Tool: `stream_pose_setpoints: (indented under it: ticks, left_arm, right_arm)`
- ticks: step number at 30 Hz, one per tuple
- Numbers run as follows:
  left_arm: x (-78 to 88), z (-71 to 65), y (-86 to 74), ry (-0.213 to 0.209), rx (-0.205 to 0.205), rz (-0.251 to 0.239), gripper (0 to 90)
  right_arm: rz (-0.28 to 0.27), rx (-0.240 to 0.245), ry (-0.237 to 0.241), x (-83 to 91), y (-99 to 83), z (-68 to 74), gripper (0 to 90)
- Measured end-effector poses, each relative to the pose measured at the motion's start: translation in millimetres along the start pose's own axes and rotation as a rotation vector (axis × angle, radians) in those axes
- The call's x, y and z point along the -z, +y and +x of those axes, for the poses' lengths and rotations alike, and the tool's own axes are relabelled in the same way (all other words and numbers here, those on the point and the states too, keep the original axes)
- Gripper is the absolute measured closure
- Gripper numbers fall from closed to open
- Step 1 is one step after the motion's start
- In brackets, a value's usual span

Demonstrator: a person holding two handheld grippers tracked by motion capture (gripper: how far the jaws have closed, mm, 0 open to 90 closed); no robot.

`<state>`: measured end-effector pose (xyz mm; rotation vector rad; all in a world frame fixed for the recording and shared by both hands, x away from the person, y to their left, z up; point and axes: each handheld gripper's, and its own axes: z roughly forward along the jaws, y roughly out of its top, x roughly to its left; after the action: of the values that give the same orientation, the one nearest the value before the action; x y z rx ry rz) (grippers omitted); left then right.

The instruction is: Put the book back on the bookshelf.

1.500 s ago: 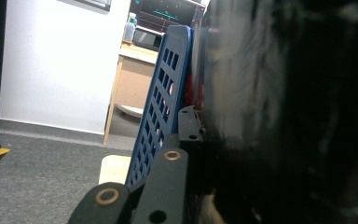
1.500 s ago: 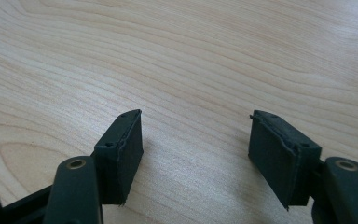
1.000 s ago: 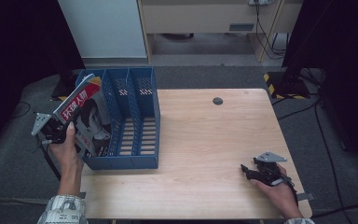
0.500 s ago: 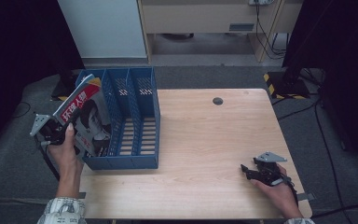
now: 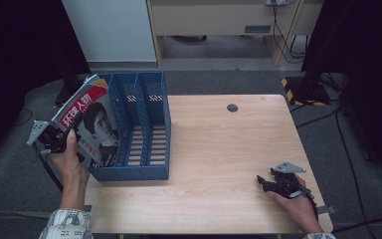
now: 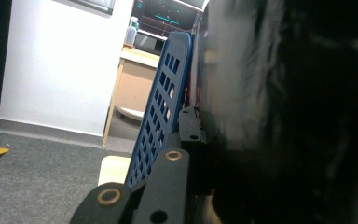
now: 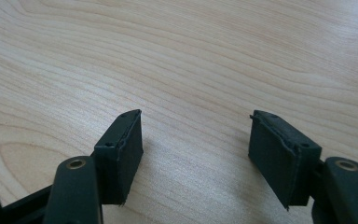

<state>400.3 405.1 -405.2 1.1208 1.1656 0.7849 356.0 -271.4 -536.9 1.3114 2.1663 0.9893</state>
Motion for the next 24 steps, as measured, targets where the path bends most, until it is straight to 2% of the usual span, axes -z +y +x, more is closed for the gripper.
stream_pose_setpoints:
  ticks: [8, 13, 24]
  left_arm:
    - [-5.6, 1.8, 2.6, -0.012, 0.001, -0.019, 86.1]
    - [-8.9, 2.5, -4.1, -0.006, -0.006, 0.001, 85.8]
    - [-8.0, 6.5, -12.5, -0.001, -0.003, -0.004, 84.3]
  right_arm:
    - [0.0, 0.0, 0.0, 0.0, 0.0, -0.1, 35.1]
    - [0.0, 0.0, 0.0, 0.0, 0.0, 0.0, 35.1]
    - [-0.001, -0.002, -0.003, 0.1, -0.3, 0.0, 35.1]
